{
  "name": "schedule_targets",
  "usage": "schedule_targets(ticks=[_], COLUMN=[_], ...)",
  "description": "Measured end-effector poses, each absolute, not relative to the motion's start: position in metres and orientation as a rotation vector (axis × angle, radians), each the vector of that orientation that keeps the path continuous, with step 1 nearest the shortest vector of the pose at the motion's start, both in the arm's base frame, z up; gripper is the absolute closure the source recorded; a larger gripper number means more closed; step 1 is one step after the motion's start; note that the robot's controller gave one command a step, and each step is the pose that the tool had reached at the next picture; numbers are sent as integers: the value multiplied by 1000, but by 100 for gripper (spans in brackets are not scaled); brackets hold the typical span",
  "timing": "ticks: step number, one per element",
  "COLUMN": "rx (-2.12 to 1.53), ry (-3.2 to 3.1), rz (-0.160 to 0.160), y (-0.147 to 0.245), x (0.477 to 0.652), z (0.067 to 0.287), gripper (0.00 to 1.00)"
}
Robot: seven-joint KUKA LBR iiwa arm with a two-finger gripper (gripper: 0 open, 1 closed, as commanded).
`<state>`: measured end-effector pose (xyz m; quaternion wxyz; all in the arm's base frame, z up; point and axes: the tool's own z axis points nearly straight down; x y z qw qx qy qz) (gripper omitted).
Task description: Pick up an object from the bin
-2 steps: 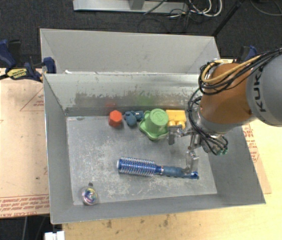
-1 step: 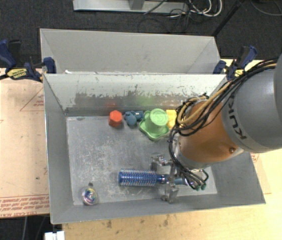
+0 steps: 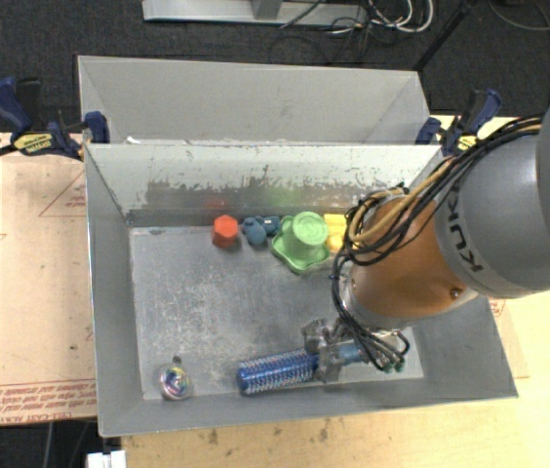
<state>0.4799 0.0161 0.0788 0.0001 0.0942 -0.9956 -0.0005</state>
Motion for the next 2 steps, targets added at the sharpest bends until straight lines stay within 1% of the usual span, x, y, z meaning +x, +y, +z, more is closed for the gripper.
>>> schedule_targets(ticks=[1,2], rx=[277,699], ry=[-3138,-3068], rz=[0,1], y=[16,-2], x=[496,493], z=[184,244], gripper=[100,100])
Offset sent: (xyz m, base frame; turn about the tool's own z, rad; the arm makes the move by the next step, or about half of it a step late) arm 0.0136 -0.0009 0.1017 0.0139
